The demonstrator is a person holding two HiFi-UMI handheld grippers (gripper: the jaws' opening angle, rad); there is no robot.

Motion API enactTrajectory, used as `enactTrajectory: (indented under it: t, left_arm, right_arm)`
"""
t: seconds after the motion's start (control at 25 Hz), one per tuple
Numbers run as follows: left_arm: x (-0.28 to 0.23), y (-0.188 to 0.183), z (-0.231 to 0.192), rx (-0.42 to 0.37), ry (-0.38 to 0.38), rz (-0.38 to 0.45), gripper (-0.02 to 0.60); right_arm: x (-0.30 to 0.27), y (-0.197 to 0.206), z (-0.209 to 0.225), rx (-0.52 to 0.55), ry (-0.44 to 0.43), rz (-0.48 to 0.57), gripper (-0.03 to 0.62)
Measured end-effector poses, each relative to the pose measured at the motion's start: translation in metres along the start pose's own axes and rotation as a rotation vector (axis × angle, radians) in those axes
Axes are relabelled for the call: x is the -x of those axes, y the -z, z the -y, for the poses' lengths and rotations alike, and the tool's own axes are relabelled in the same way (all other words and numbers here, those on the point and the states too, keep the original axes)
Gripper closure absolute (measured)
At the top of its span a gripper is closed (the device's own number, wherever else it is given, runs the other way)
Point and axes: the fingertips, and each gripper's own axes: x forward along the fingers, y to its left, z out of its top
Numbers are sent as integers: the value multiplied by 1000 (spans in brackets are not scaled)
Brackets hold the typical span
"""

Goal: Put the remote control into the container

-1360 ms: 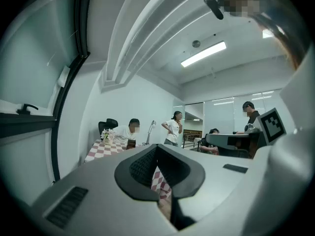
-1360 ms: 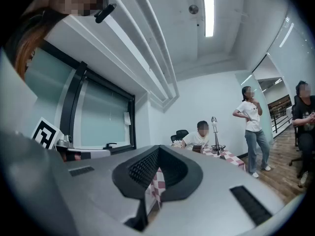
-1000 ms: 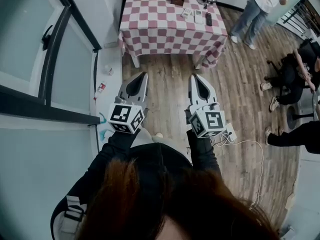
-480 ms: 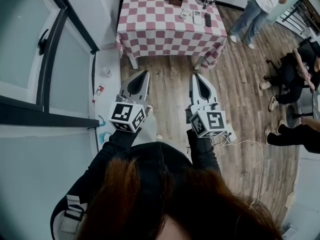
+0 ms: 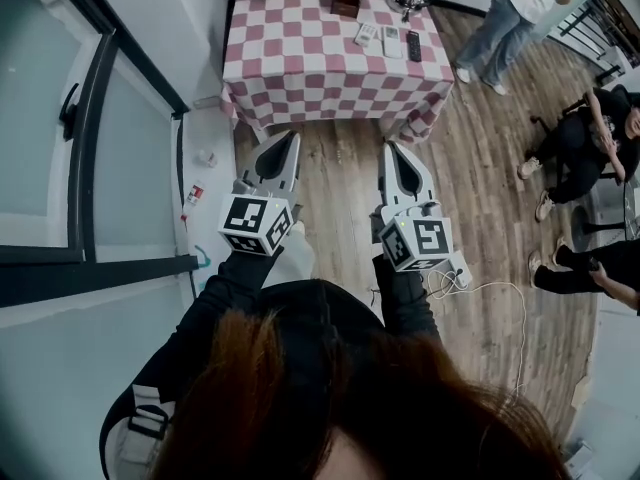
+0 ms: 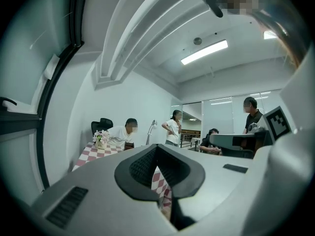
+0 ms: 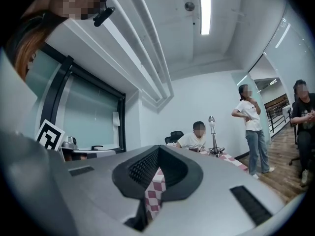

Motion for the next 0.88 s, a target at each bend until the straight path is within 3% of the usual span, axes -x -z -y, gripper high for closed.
enactTrajectory:
  t: [0.48, 0.88]
  left_arm:
    - [-93, -11, -69, 13, 46, -9, 583]
    - [-144, -15, -120, 10, 78, -14, 583]
  right_arm:
    - [-105, 0, 26, 11, 13, 9, 576]
    - [-168, 1, 41, 30, 75, 14, 576]
